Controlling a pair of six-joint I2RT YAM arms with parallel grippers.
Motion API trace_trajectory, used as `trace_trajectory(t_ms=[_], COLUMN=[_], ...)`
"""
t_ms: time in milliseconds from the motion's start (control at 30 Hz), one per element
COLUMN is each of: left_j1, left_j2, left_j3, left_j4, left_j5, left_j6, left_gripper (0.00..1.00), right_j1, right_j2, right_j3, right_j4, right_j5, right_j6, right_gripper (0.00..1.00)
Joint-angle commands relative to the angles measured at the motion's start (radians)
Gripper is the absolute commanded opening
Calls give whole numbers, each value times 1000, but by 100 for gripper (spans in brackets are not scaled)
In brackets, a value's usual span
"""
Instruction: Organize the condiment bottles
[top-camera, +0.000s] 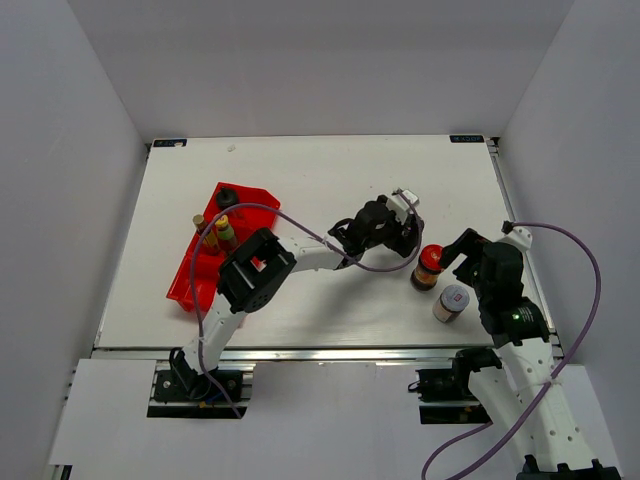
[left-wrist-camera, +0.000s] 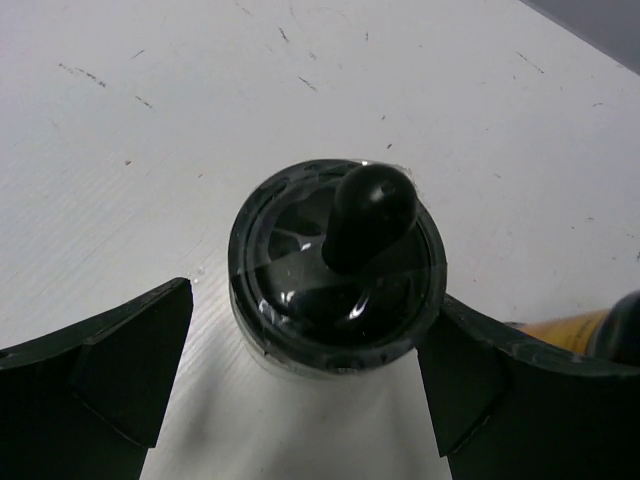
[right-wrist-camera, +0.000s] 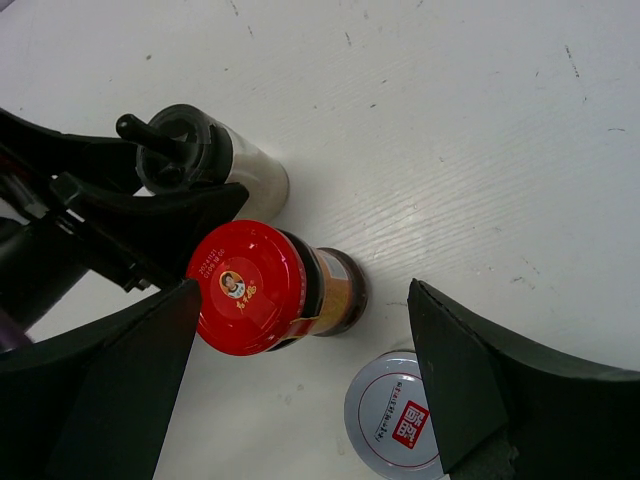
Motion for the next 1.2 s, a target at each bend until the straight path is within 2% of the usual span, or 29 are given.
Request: trace_trajectory(t_ms=[0,300,533,600,633,800,1167], left_j1=[-2,-2,-3,-3,-3,-3,9], left_j2=[13,61,53,40,34,-69,-406], left_j3=[71,129,128,123,113,24,-206], left_j4=[13,41,76,73,72,65,-2], left_j5=[-8,5,-25,-25,-69,-128,-349], left_j6=[13,13,26,28,31,49,102], left_gripper=[98,96,69,67,65,62,59], right_j1=[-3,-3,-3,-3,-2,-2,-3], right_j2=[-11,-1,2,2,2,31,242], right_j3=[40,37,43,55,58,83,178], right_j4=[9,17,18,15,14,23,86], right_j5=[0,5,12,20,25,34,-78], right_j6=[-3,-5,-5,0,4,18,-28], right_gripper=[89,89,89,89,89,89,89])
